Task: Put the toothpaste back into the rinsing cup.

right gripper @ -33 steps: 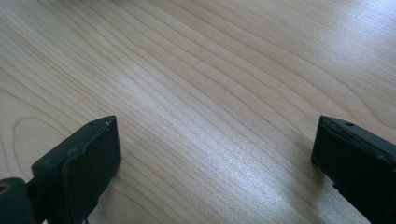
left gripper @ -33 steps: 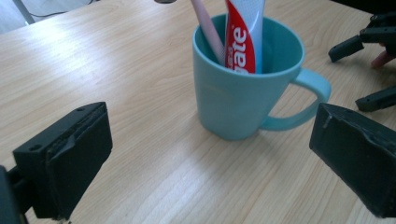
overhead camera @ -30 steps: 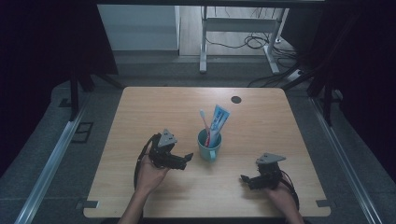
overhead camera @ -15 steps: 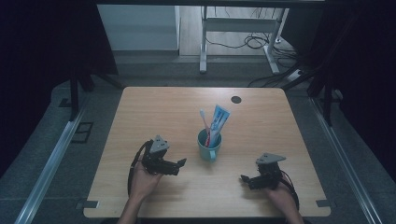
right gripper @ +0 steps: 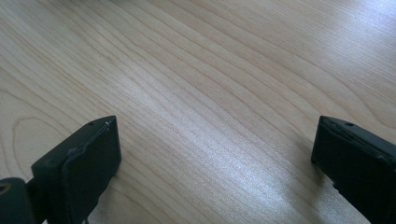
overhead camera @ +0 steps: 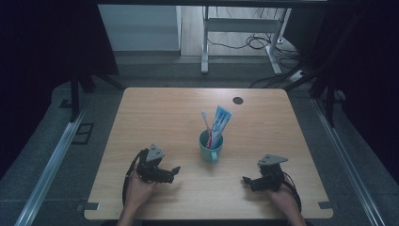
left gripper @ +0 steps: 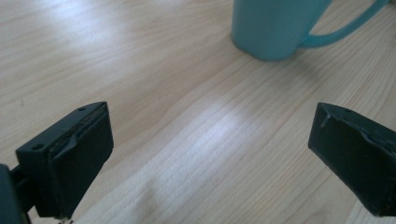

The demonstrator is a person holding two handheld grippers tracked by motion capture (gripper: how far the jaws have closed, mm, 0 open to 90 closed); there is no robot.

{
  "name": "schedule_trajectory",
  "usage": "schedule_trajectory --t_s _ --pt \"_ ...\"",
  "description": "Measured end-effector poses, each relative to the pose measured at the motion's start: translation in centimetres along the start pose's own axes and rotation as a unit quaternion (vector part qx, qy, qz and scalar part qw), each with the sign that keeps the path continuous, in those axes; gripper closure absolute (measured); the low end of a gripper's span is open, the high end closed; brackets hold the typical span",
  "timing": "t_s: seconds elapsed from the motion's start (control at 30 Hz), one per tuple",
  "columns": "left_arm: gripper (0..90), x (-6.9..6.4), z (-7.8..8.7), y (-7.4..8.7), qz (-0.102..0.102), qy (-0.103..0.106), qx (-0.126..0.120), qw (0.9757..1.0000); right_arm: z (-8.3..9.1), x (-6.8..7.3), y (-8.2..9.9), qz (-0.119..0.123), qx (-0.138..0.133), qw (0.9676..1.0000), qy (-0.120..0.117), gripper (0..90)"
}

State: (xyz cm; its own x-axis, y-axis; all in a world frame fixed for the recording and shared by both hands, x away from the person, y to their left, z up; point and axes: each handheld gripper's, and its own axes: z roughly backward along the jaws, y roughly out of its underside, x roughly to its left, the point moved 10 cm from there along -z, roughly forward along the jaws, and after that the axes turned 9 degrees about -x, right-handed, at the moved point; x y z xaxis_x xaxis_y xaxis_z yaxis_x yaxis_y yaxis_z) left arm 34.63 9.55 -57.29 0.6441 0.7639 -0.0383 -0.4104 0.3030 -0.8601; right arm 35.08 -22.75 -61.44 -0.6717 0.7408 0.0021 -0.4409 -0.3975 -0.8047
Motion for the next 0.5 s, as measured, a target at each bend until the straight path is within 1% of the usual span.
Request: schedule_trajectory --t_s 0.17,0.37,0.4,0.5 --pt "0.7 0.0 -0.1 1.2 0.002 -0.007 0.01 0.9999 0.0 0.0 0.0 0.0 -0.001 1.0 0.0 1.1" --pt "0.9 -0.2 -0.4 2.4 -0.004 -0.008 0.028 0.9996 0.0 0.0 0.0 0.0 -0.001 1.0 0.0 1.0" --pt "0.9 -0.2 -0.4 2.4 -0.004 -0.008 0.028 0.9996 0.0 0.0 0.0 0.0 -0.001 1.0 0.0 1.0" --pt "0.9 -0.4 -0.9 3.3 -0.009 -0.008 0.046 0.9989 0.0 0.0 0.0 0.0 -0.001 1.0 0.0 1.1"
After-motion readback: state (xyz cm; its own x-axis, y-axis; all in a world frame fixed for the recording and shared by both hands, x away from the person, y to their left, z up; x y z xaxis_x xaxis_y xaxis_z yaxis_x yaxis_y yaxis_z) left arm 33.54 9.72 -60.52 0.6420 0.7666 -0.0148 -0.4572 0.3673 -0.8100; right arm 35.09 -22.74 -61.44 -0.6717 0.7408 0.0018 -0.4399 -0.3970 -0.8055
